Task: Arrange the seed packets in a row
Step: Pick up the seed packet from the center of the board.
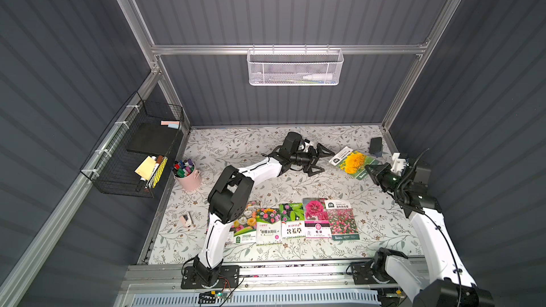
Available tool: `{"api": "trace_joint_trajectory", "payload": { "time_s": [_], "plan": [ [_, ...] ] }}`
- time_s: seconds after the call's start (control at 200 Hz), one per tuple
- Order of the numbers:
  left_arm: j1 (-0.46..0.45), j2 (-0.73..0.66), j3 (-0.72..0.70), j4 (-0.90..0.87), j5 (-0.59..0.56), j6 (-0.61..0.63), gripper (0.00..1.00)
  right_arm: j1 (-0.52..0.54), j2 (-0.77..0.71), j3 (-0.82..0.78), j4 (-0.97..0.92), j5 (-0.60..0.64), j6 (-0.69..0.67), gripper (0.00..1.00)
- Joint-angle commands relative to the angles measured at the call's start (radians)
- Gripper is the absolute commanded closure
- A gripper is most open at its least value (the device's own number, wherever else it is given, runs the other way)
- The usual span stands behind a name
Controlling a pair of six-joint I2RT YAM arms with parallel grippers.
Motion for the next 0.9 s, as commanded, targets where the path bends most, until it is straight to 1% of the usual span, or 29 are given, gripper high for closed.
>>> {"api": "trace_joint_trajectory", "payload": {
  "time_s": [0.0,0.15,0.16,0.195,0.275,0.29,0.325,0.435,0.505,0.685,0.73,0.81,0.895],
  "plan": [
    [-0.068,-0.095,-0.056,-0.029,-0.208,-0.009,0.01,0.014,0.004,-0.033,0.018,0.138,0.021,1.0],
    [-0.148,-0.126,-0.115,0.003,-0.414,0.021,0.0,0.076,0.005,-0.061,0.062,0.204,0.082,1.0],
    [-0.152,-0.125,-0.118,0.009,-0.425,0.021,0.0,0.083,0.004,-0.062,0.065,0.236,0.085,1.0],
    [-0.166,-0.119,-0.126,0.024,-0.461,0.018,0.0,0.106,0.0,-0.065,0.07,0.272,0.094,1.0],
    [-0.188,-0.098,-0.13,0.069,-0.506,-0.01,0.01,0.153,-0.008,-0.073,0.084,0.329,0.116,1.0],
    [-0.193,-0.094,-0.13,0.074,-0.536,-0.014,0.01,0.161,-0.01,-0.073,0.086,0.336,0.118,1.0],
    [-0.203,-0.083,-0.125,0.082,-0.554,-0.02,0.01,0.175,-0.01,-0.074,0.091,0.352,0.126,1.0],
    [-0.232,-0.059,-0.11,0.066,-0.602,-0.026,0.01,0.195,0.001,-0.07,0.098,0.361,0.14,1.0],
    [-0.236,-0.046,-0.105,0.082,-0.625,-0.034,0.09,0.202,-0.004,-0.072,0.094,0.363,0.145,1.0],
    [-0.243,0.004,-0.107,0.207,-0.658,-0.091,0.45,0.205,-0.057,-0.105,0.084,0.372,0.156,1.0],
    [-0.244,0.014,-0.104,0.227,-0.664,-0.105,0.52,0.205,-0.063,-0.109,0.079,0.373,0.156,1.0],
    [-0.248,0.028,-0.094,0.249,-0.67,-0.12,0.56,0.206,-0.066,-0.117,0.072,0.369,0.159,1.0],
    [-0.252,0.041,-0.077,0.261,-0.664,-0.131,0.57,0.207,-0.07,-0.129,0.078,0.367,0.166,1.0]
  ]
}}
